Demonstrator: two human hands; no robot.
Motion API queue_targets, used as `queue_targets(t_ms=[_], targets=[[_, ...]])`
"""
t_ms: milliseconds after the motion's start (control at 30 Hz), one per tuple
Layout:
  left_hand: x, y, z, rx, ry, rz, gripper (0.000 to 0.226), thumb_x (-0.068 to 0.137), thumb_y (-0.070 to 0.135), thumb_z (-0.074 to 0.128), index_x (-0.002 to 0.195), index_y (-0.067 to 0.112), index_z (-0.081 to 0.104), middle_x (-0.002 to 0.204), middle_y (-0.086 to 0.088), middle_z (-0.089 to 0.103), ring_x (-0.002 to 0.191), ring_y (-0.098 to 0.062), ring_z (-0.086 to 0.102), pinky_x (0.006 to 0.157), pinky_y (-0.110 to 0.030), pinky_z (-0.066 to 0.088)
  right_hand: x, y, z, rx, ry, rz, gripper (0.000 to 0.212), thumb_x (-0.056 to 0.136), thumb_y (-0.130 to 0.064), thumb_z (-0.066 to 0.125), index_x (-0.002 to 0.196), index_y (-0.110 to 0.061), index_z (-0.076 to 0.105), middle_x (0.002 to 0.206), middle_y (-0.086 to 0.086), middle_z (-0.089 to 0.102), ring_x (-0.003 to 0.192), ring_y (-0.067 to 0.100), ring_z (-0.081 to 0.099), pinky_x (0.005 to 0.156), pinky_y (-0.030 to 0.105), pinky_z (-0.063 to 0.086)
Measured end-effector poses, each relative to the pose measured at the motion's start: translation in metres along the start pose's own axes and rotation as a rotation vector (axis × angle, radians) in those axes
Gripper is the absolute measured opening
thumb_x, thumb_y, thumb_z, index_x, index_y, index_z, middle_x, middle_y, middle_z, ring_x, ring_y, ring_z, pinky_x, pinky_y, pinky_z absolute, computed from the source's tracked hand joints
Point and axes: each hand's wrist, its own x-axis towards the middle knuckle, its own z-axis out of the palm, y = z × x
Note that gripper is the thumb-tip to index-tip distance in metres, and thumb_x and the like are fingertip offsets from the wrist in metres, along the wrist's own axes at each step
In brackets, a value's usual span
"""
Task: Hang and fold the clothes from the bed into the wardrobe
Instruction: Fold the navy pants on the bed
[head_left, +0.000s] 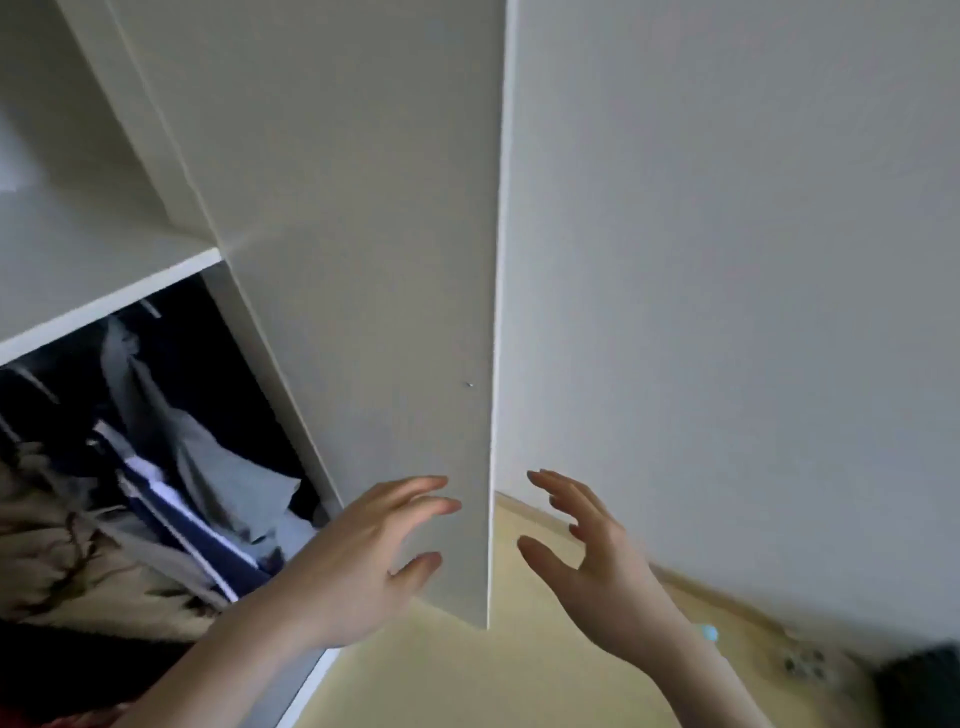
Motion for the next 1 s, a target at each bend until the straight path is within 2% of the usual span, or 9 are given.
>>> queue_targets(t_ms=[67,167,300,400,600,700,867,1000], targets=[[0.031,0.02,0.02,-0.012,-0.086,0.13,0.048,0.099,0.048,0.056,0.145,0.05,0.043,0.154,0.043,0.019,0.141,0.021,0.013,0.112,-0.003,0.012,-0.032,0.02,-0.021,-0.011,0.116,0.116,0.057,0.092,-0.053,0.062,0.144,-0.06,0.039,0.15,-0.041,0.036,0.137,-0.013,0.04,0.113,0.027,0.039],[0.067,0.062,0.056,-0.073,-0.188,0.301,0.049,0.098,0.052,0.053,0.143,0.058,0.035,0.155,0.044,0.015,0.141,0.02,0.014,0.114,-0.016,0.024,-0.09,0.047,-0.045,-0.04,0.266,0.303,0.057,0.094,-0.045,0.067,0.145,-0.055,0.042,0.147,-0.041,0.038,0.135,-0.013,0.041,0.113,0.026,0.04],[0.086,0.133,0.11,-0.139,-0.285,0.48,0.049,0.099,0.05,0.055,0.146,0.051,0.04,0.157,0.037,0.022,0.145,0.011,0.02,0.116,-0.015,0.021,-0.172,0.07,-0.068,-0.07,0.428,0.503,0.057,0.093,-0.044,0.069,0.144,-0.052,0.045,0.144,-0.04,0.041,0.132,-0.012,0.044,0.114,0.03,0.042],[0.079,0.192,0.144,-0.148,-0.404,0.607,0.048,0.097,0.046,0.06,0.143,0.047,0.046,0.156,0.035,0.026,0.142,0.006,0.03,0.115,-0.016,0.025,-0.236,0.077,-0.081,-0.067,0.575,0.598,0.057,0.092,-0.044,0.069,0.143,-0.054,0.045,0.144,-0.04,0.041,0.131,-0.011,0.045,0.112,0.03,0.043],[0.056,0.319,0.198,-0.112,-0.523,0.843,0.048,0.098,0.046,0.059,0.144,0.045,0.047,0.158,0.032,0.027,0.143,0.005,0.028,0.114,-0.012,0.018,-0.365,0.091,-0.114,-0.055,0.849,0.713,0.062,0.084,-0.06,0.061,0.143,-0.058,0.042,0.144,-0.04,0.042,0.132,-0.015,0.042,0.113,0.028,0.041],[0.037,0.386,0.226,-0.096,-0.551,0.913,0.047,0.099,0.046,0.057,0.145,0.044,0.047,0.159,0.031,0.026,0.144,0.004,0.029,0.117,-0.015,0.021,-0.43,0.103,-0.138,-0.057,0.909,0.748,0.062,0.086,-0.058,0.062,0.145,-0.056,0.042,0.145,-0.043,0.039,0.135,-0.018,0.037,0.116,0.027,0.038],[-0.003,0.488,0.274,-0.111,-0.582,0.969,0.047,0.099,0.044,0.058,0.145,0.044,0.047,0.157,0.031,0.028,0.142,0.004,0.029,0.114,-0.013,0.018,-0.54,0.127,-0.188,-0.062,0.965,0.806,0.056,0.094,-0.044,0.069,0.144,-0.052,0.045,0.148,-0.04,0.035,0.134,-0.011,0.042,0.117,0.033,0.039],[-0.029,0.557,0.308,-0.129,-0.611,1.003,0.048,0.099,0.045,0.058,0.145,0.046,0.046,0.156,0.034,0.026,0.142,0.007,0.028,0.118,-0.019,0.024,-0.616,0.142,-0.228,-0.076,0.994,0.836,0.056,0.095,-0.046,0.068,0.144,-0.054,0.042,0.15,-0.04,0.032,0.13,-0.015,0.04,0.113,0.026,0.04]])
